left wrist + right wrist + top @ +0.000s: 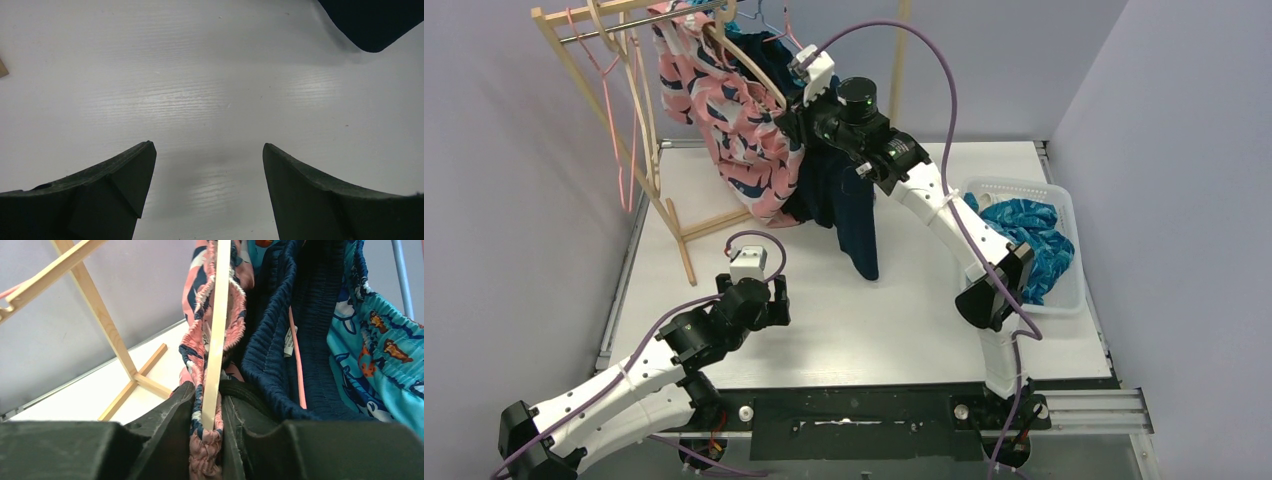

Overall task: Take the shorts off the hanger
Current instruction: Pick up the hanger from the clothes rod.

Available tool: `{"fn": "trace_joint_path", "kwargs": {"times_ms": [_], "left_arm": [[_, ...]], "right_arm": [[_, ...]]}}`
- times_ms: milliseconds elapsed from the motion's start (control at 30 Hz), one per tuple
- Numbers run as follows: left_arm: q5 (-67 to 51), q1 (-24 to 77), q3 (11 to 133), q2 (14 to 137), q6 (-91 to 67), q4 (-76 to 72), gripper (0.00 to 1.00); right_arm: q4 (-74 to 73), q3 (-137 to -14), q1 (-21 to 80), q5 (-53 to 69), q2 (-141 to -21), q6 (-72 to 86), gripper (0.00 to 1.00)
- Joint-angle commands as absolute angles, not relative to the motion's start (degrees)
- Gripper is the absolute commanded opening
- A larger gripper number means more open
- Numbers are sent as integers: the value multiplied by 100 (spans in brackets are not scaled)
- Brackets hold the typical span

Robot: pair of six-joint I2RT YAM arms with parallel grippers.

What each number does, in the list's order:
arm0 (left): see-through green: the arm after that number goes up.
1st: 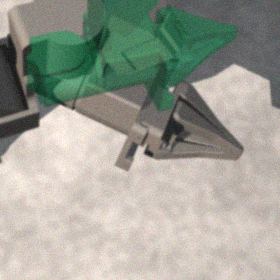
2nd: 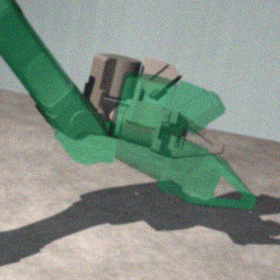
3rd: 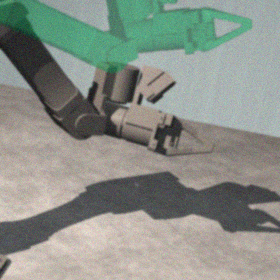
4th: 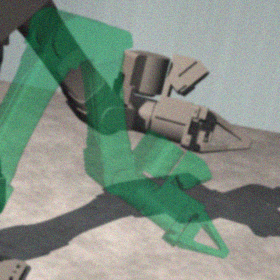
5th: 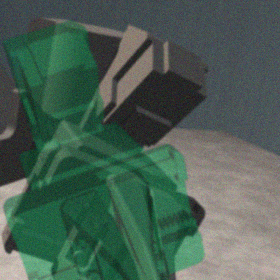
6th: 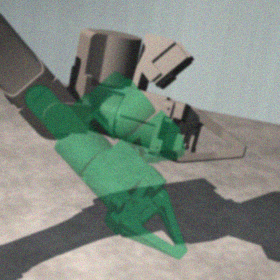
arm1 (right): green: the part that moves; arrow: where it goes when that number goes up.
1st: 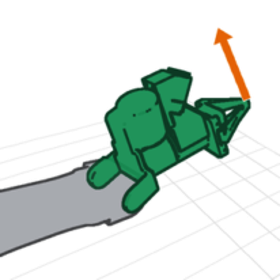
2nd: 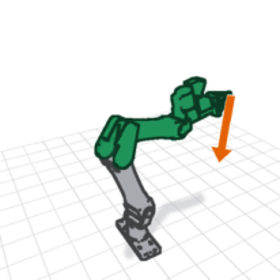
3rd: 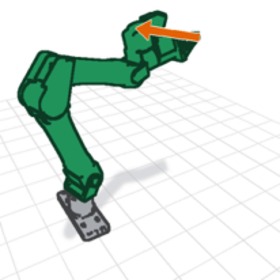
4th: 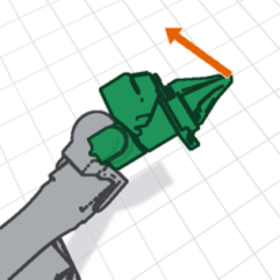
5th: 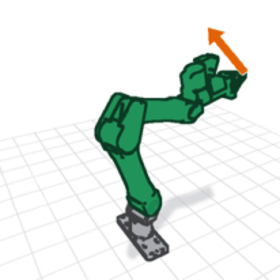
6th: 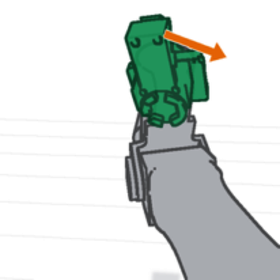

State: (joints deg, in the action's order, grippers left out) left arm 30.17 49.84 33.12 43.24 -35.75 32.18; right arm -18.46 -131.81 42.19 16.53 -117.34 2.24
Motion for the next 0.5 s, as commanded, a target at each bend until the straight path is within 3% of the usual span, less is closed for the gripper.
{"fn": "trace_joint_path", "kwargs": {"times_ms": [0, 233, 467], "left_arm": [[3129, 5013, 3393, 4324, -3601, 2918, 79], [3120, 5017, 3384, 4332, -3591, 2902, 79], [3135, 5011, 3393, 4334, -3587, 2902, 79]], "right_arm": [[-1313, -13425, 4318, 1632, -11662, 123, 18], [-1142, -13290, 4563, 823, -11259, 48, 1], [-913, -13120, 4694, 56, -10756, 239, 0]]}}
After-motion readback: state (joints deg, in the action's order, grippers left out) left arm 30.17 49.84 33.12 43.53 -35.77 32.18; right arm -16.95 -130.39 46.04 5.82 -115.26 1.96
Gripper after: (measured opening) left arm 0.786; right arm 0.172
